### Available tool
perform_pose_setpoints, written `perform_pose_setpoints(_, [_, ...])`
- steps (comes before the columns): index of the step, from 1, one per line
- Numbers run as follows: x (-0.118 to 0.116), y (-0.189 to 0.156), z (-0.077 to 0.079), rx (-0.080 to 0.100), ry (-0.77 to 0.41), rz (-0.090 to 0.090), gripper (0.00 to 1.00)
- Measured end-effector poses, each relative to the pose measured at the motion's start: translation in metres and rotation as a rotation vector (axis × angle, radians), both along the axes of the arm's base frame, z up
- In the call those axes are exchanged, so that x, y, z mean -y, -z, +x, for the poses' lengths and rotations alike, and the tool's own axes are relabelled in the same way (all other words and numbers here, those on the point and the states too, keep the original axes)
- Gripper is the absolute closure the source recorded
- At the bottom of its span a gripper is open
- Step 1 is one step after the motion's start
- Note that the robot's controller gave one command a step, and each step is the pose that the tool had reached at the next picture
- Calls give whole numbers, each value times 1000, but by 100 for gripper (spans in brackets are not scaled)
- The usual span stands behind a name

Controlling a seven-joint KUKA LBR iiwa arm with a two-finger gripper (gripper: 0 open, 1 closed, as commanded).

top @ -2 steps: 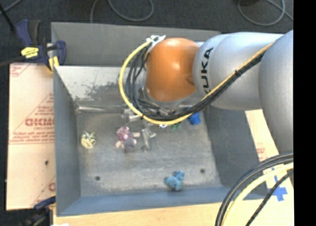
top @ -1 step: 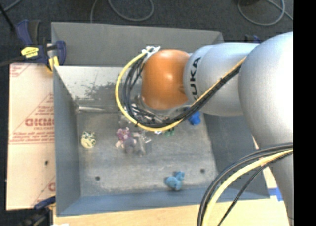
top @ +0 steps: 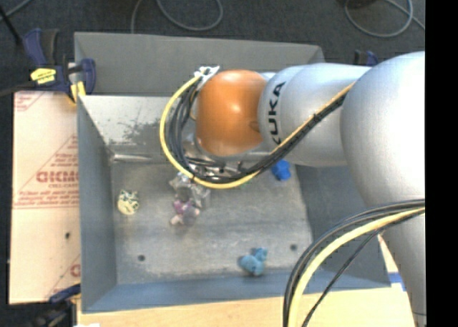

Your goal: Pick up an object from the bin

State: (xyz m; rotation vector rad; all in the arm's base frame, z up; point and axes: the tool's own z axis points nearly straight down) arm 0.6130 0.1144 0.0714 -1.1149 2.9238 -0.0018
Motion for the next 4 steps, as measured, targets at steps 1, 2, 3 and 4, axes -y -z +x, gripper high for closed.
perform_pose_setpoints(1, [0,0,0,-1,1,0,100])
perform_pose_setpoints(2, [0,-2,-1,-2,2,1,100])
perform_pose_setpoints(3, [0,-11,-1,-4,3,0,100])
perform_pose_setpoints(4, [0,-24,0,0,3,0,100])
